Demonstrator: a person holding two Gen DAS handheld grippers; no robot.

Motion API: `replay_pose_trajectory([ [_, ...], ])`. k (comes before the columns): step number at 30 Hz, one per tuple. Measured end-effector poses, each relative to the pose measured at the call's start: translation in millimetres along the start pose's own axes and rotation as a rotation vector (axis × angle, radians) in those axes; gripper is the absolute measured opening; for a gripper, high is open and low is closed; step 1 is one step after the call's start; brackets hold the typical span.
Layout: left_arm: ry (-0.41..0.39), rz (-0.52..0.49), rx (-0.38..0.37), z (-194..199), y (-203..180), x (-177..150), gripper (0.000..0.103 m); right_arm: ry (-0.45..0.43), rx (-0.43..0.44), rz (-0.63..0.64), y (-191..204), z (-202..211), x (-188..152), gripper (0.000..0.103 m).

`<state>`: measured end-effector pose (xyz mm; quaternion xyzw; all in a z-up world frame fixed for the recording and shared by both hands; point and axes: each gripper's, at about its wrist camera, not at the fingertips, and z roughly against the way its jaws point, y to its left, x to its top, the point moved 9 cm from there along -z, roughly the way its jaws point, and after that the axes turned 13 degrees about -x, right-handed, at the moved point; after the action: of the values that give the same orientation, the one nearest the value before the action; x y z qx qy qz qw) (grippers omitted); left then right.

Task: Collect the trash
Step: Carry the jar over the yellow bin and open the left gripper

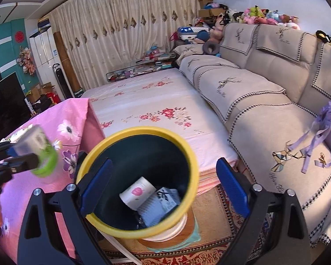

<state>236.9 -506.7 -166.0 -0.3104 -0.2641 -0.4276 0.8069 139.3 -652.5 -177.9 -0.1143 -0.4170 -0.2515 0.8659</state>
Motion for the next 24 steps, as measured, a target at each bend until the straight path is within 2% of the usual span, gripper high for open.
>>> replay_pose_trajectory([
  [3,0.073,-0.014,-0.035,-46,-13,5,0.055,0.008,-0.021,-0.011,-20,1,-4,0.09],
  [8,0.192,-0.011,-0.047,-108,-19,-2,0.055,0.026,-0.052,-0.042,-48,-4,-12,0.09],
  [14,0.289,0.0,-0.042,-146,-17,-16,0.056,0.052,-0.069,-0.075,-66,-12,-24,0.09],
  [15,0.279,0.0,-0.035,-146,-17,-14,0.056,0.054,-0.07,-0.076,-66,-12,-25,0.09],
  [18,0.237,-0.013,-0.011,-135,-16,-8,0.08,0.054,-0.07,-0.076,-67,-12,-26,0.09],
  [21,0.195,-0.012,-0.018,-112,-20,-4,0.086,0.049,-0.062,-0.075,-62,-8,-24,0.09],
  [22,0.175,-0.012,-0.022,-101,-21,-3,0.091,0.047,-0.058,-0.07,-59,-6,-24,0.09],
  [24,0.125,-0.012,-0.026,-73,-23,-1,0.094,0.045,-0.046,-0.06,-49,-2,-22,0.09],
])
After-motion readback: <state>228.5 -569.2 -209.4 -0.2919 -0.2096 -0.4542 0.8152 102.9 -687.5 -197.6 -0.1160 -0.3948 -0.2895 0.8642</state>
